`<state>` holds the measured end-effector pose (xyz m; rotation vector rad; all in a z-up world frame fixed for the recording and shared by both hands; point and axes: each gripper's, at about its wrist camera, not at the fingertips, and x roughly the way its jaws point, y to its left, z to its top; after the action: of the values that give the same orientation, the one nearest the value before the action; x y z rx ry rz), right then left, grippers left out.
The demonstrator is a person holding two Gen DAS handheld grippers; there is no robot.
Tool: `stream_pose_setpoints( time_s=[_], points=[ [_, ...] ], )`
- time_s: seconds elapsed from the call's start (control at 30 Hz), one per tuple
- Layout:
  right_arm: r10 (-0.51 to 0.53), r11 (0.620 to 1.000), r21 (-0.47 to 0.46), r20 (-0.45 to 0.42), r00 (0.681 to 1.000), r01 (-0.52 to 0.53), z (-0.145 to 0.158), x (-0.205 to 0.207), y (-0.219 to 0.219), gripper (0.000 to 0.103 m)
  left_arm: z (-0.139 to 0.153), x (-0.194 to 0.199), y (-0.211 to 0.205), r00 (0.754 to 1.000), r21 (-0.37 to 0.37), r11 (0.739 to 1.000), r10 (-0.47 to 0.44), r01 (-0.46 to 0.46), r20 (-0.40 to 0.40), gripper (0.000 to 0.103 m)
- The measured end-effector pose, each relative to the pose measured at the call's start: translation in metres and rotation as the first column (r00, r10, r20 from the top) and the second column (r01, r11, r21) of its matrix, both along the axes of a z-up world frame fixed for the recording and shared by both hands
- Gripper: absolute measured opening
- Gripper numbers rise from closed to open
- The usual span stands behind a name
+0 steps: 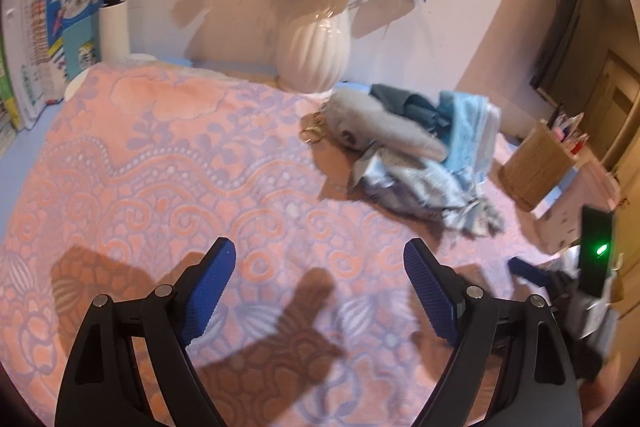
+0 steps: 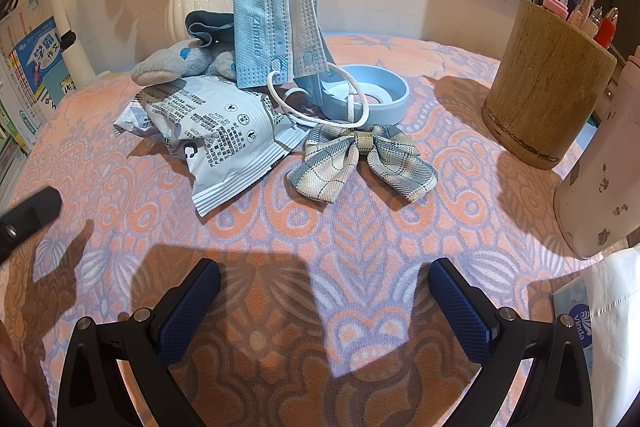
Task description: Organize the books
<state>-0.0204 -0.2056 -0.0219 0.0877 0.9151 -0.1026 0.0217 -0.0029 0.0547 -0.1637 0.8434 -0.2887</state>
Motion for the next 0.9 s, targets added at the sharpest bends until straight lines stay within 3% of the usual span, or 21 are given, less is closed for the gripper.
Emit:
stream_pose_setpoints(
  time_s=[0.27,0.4,0.53,0.67,0.73,0.83,0.9],
  points=[
    [0.002,1.000,0.002,0.000,1.000,-0.002,0.000,0.000,-0.001,0.103,0.030,0.045,-0.004,1.000,-0.061,0.998,-0.029,0.028,-0.011,0.085],
    [-0.004,1.000,0.003,-0.008,1.000,0.004,0.001,0.000,-0.001,0.103,0.030,0.069,-0.014,0.999,-0.040,0.999,-0.035,0.035,-0.021,0.085],
    [0.121,0.993,0.030,-0.142,0.982,-0.118,0.006,0.011,-0.005,0.103,0.025,0.092,-0.021,0.998,-0.046,0.998,-0.048,0.046,-0.051,0.085],
    [0.127,0.990,0.076,-0.151,0.980,-0.116,0.012,0.010,-0.013,0.103,0.022,0.109,-0.024,0.997,-0.057,0.997,-0.051,0.047,-0.065,0.084],
    [0.119,0.992,0.057,-0.097,0.988,-0.113,0.027,0.009,-0.014,0.102,0.019,0.116,-0.025,0.995,-0.066,0.996,-0.062,0.057,-0.078,0.084],
    [0.100,0.995,0.012,0.054,0.994,-0.101,0.070,0.010,-0.017,0.102,0.013,0.125,-0.029,0.992,-0.084,0.994,-0.077,0.069,-0.101,0.084],
    [0.092,0.995,0.027,0.115,0.989,-0.096,0.091,0.020,-0.021,0.102,0.008,0.132,-0.031,0.989,-0.104,0.992,-0.082,0.070,-0.122,0.078]
  ],
)
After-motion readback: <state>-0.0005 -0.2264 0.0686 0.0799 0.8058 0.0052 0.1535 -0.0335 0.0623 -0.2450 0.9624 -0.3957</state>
